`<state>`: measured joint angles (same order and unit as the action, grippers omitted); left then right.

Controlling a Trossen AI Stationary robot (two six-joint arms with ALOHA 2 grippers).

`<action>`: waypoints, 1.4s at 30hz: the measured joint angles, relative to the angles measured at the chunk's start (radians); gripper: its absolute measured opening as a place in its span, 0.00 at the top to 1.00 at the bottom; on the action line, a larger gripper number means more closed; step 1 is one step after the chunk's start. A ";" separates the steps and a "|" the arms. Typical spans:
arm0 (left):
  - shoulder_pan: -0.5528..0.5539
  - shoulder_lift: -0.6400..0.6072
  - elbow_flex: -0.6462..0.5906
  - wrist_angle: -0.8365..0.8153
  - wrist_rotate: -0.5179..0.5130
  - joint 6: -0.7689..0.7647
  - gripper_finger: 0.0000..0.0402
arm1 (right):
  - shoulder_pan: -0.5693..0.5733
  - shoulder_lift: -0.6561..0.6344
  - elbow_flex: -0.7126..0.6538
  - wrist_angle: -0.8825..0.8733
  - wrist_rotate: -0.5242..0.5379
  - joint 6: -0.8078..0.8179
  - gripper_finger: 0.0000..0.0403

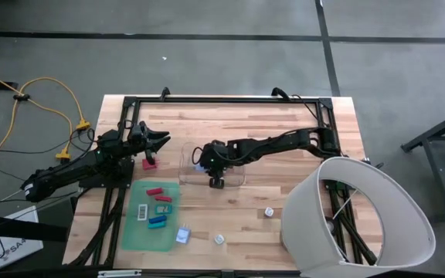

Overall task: Pick & Place Office items
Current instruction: Put the middle right blue charger adapter into the transparent bin

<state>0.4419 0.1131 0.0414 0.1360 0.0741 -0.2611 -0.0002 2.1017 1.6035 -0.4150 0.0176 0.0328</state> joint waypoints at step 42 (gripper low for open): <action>0.000 0.000 0.000 0.000 0.000 0.000 0.75 | 0.000 0.049 0.000 0.008 -0.043 -0.008 0.64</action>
<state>0.4419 0.1131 0.0414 0.1362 0.0738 -0.2612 -0.0002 2.1512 1.6035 -0.4069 -0.0251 0.0245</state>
